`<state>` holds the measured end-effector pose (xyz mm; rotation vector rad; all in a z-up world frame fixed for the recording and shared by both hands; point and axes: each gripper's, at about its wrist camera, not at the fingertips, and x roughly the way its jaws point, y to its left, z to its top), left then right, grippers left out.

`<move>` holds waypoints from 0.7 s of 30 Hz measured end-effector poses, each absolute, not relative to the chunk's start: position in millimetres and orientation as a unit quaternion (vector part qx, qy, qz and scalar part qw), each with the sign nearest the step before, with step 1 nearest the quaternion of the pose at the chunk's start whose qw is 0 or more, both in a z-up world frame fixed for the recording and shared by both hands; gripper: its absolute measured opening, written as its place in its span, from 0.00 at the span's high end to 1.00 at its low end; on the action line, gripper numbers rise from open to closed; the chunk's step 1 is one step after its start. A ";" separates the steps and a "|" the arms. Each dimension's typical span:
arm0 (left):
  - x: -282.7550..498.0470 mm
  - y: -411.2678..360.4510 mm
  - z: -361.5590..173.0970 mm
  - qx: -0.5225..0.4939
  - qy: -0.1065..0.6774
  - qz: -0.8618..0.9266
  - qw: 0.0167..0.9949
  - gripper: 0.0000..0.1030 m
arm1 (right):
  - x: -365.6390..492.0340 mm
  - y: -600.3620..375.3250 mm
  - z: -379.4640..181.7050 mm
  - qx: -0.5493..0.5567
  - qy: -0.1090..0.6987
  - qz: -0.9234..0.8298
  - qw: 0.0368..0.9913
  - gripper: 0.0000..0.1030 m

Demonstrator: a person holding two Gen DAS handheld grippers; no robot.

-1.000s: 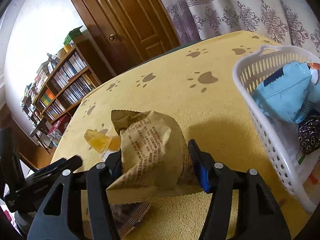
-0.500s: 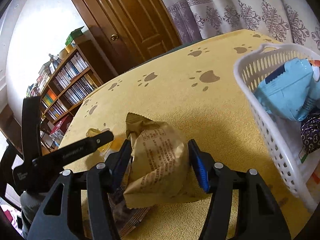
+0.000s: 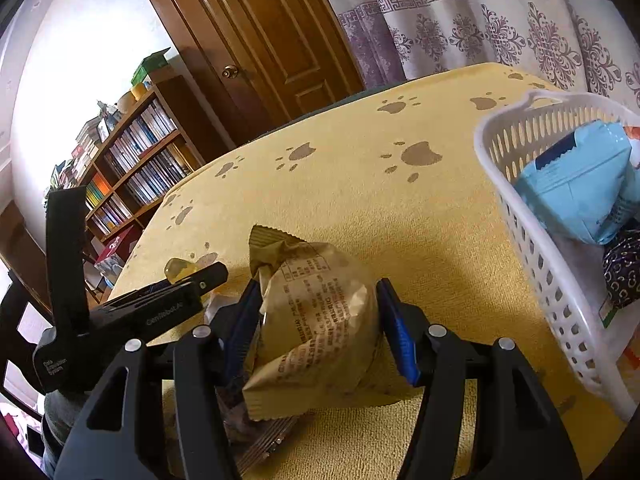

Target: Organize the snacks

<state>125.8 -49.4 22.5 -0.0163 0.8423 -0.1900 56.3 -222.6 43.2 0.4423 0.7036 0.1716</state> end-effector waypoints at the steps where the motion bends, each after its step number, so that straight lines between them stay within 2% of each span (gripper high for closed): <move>1: 125.4 -46.8 23.5 -0.014 0.408 -0.096 0.908 0.56 | 56.2 -222.1 43.3 0.213 0.341 0.083 0.912 0.42; 2: 124.4 -44.5 25.2 -0.020 0.405 -0.102 0.908 0.60 | 56.1 -222.4 42.9 0.213 0.341 0.083 0.912 0.42; 9: 121.2 -26.8 45.5 -0.049 0.385 -0.111 0.915 0.62 | 56.5 -222.5 43.0 0.209 0.339 0.080 0.914 0.43; 10: 120.8 -24.7 48.3 -0.051 0.382 -0.111 0.916 0.65 | 56.6 -222.9 42.8 0.208 0.339 0.079 0.914 0.43; 11: 120.0 -24.5 50.3 -0.053 0.379 -0.111 0.917 0.83 | 56.7 -222.8 42.6 0.208 0.339 0.078 0.914 0.43; 21: 118.7 -5.1 70.4 -0.084 0.364 -0.116 0.920 0.83 | 58.0 -223.0 41.1 0.205 0.342 0.069 0.914 0.44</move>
